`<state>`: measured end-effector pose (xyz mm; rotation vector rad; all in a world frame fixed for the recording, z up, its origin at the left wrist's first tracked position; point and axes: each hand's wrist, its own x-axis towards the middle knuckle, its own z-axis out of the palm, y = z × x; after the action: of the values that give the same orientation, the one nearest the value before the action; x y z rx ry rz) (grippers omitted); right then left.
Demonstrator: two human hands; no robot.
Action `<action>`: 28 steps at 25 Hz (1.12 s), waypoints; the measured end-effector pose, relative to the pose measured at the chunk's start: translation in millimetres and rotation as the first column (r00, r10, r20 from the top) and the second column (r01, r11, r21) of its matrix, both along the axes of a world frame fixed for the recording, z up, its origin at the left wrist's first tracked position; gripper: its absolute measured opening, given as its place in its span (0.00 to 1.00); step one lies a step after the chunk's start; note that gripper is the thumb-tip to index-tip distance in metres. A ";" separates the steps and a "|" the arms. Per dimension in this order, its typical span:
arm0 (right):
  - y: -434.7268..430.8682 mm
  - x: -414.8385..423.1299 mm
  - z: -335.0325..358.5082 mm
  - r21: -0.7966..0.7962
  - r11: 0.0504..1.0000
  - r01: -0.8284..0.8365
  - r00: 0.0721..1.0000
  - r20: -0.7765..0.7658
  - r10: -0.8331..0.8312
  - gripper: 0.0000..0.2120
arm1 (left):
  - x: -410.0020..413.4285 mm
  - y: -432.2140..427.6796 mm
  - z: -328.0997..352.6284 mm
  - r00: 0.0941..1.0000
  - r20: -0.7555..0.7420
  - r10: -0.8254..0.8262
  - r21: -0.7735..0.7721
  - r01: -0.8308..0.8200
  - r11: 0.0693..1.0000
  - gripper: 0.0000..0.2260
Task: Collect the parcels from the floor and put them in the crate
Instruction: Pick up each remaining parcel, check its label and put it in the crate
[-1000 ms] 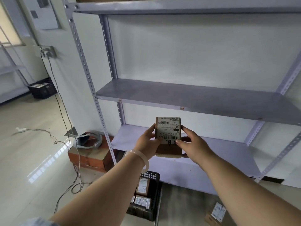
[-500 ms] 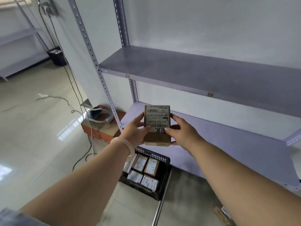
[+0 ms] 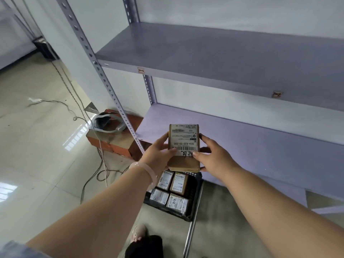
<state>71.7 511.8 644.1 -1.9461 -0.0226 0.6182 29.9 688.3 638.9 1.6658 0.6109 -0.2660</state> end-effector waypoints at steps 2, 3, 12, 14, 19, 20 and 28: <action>4.6 6.0 -30.9 -0.031 0.995 0.091 0.995 -0.040 -0.092 0.29 | 16.9 4.9 -34.3 0.998 -0.017 -0.067 -0.017 0.067 0.998 0.27; 9.7 6.9 -49.3 -0.045 0.991 0.128 0.990 -0.058 -0.130 0.28 | 23.5 8.8 -54.0 0.994 -0.035 -0.102 -0.017 0.101 0.995 0.27; 79.9 -40.9 -256.8 -0.261 0.908 0.327 0.905 -0.191 -0.381 0.28 | 18.9 60.1 -262.0 0.915 -0.276 -0.294 0.020 0.311 0.950 0.25; 77.2 -46.0 -312.5 -0.302 0.895 0.329 0.893 -0.207 -0.399 0.27 | 13.0 57.6 -321.5 0.903 -0.328 -0.278 0.012 0.298 0.954 0.26; 60.8 -51.2 -443.0 -0.381 0.866 0.324 0.888 -0.193 -0.417 0.25 | 10.6 33.3 -448.3 0.876 -0.387 -0.289 0.048 0.332 0.942 0.27; 56.8 -49.3 -468.0 -0.390 0.853 0.346 0.882 -0.174 -0.437 0.24 | 15.1 27.6 -473.5 0.869 -0.391 -0.303 0.054 0.350 0.935 0.26; 60.6 -7.4 -585.8 -0.510 0.789 0.343 0.899 -0.065 -0.433 0.28 | 72.2 -7.4 -610.0 0.902 -0.342 -0.263 0.070 0.304 0.950 0.25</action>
<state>64.3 572.4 58.3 -2.2760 0.7022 0.5477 102.0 680.9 29.0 1.8453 0.6385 -0.7445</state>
